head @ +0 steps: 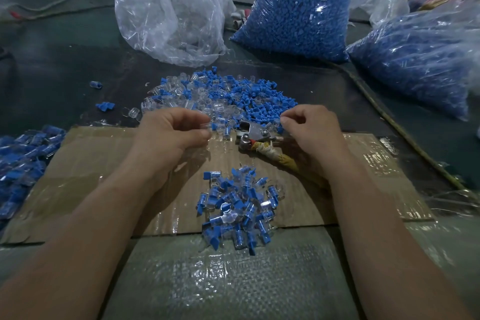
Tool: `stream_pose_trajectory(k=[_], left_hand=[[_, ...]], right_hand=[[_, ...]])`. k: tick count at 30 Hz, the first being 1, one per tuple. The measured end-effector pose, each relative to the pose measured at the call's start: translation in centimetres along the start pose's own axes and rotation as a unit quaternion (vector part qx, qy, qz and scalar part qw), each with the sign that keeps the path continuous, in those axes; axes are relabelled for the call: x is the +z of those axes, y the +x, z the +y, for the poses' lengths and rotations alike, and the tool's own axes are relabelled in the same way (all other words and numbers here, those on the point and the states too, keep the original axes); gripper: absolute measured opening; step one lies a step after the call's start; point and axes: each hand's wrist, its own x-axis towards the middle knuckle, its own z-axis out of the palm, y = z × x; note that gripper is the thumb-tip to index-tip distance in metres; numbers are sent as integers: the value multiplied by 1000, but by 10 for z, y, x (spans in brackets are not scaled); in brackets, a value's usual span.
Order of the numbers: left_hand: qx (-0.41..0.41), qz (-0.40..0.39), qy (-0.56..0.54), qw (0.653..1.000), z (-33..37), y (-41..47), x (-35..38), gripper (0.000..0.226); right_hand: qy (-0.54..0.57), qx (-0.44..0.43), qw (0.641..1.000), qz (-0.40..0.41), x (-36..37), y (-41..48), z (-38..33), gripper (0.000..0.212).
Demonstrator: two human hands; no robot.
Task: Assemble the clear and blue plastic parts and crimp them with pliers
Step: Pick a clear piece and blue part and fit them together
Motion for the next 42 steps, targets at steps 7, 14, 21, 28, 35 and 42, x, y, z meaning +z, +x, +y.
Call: stream_pose_trajectory(k=[7,14,21,28,35,42], left_hand=[[-37,-21,-61,997,0,-1,0,17],[-40,-35,-83,995,-2,1,1,16],[-46,-66,-158,984,-7,5,0,20],[-36,-117,-207,971,-6,3,2,24],[-24,-120,-205,971,-9,5,4,23],[-20,-122,-218,968,-11,7,5,21]], right_hand=[[-67,32,997,-38,7,7,-1,21],[-59,45,996,-40,7,9,-3,6],[-17,21,1000,9,6,5,2,25],[233,-35,969,68,-9,-20,-26,21],[380,-89,920,-42,2,-41,-59,18],[378,-89,919,-65,7,-47,-64,18]])
